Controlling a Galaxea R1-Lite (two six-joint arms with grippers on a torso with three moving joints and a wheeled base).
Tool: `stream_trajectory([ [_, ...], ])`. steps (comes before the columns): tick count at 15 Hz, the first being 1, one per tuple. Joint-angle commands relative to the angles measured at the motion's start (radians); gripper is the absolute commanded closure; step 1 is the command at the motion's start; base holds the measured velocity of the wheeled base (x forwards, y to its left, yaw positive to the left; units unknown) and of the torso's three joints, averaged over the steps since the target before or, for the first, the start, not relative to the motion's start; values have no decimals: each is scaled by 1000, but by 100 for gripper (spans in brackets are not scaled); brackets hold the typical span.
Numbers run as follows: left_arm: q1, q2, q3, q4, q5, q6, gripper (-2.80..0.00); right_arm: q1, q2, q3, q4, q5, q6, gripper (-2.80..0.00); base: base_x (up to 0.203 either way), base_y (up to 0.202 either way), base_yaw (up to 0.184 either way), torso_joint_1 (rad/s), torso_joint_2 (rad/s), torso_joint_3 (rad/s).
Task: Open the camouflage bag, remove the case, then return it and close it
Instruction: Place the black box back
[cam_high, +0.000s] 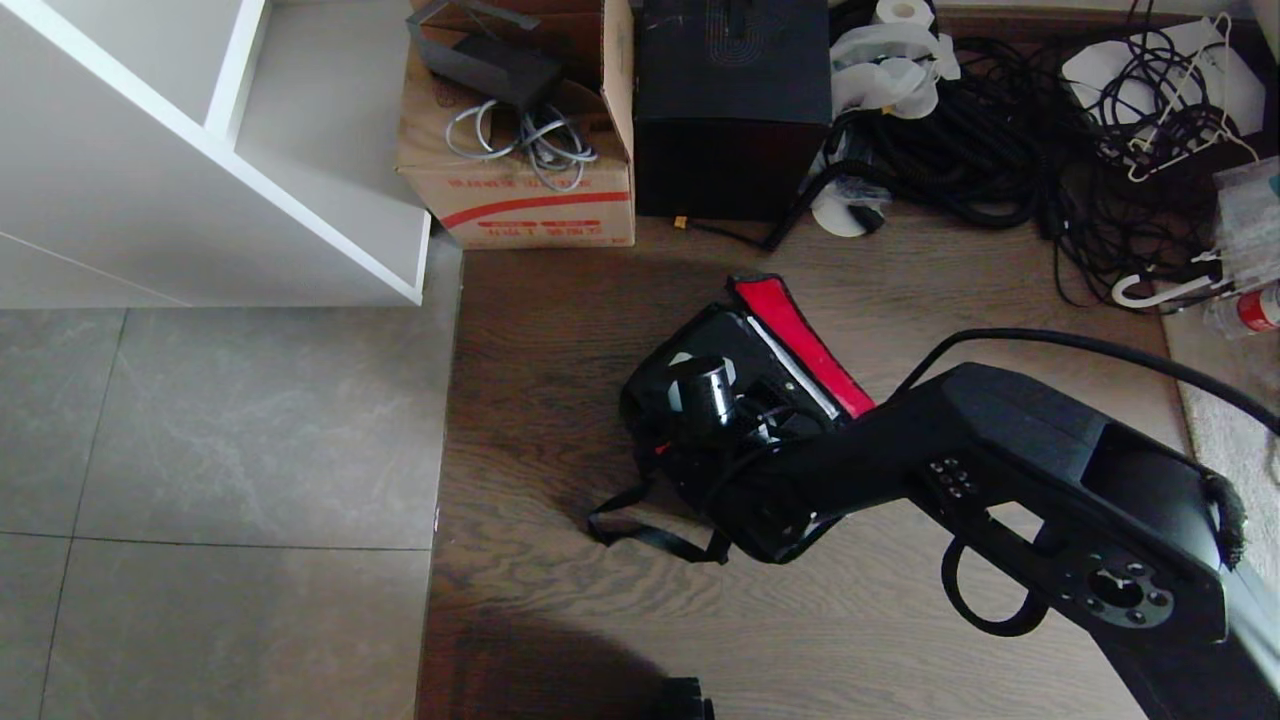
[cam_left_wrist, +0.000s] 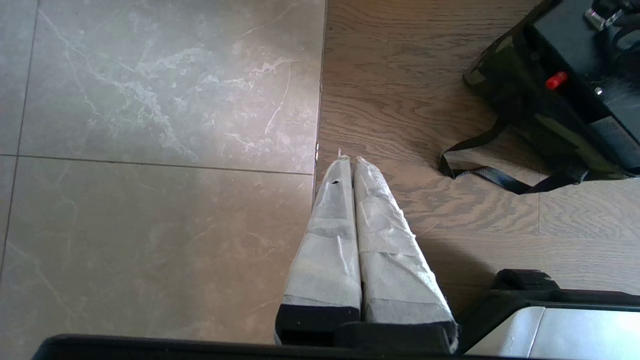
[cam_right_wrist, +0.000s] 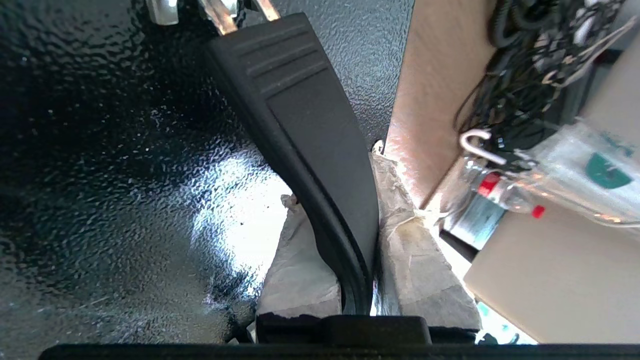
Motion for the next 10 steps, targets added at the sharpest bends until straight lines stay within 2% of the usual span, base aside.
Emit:
stream_trajectory([
  [1, 0, 0, 0, 0, 0, 0, 0, -1, 17, -1, 12, -5, 10, 0, 0, 0, 0, 0, 0, 0],
  [2, 0, 0, 0, 0, 0, 0, 0, 0, 21, -1, 10, 0, 10, -280, 0, 0, 0, 0, 0, 0],
  [4, 0, 0, 0, 0, 0, 0, 0, 5, 32, 26, 13, 16, 13, -280, 0, 0, 0, 0, 0, 0],
  [10, 0, 0, 0, 0, 0, 0, 0, 110, -36, 114, 13, 42, 29, -280, 0, 0, 0, 0, 0, 0],
])
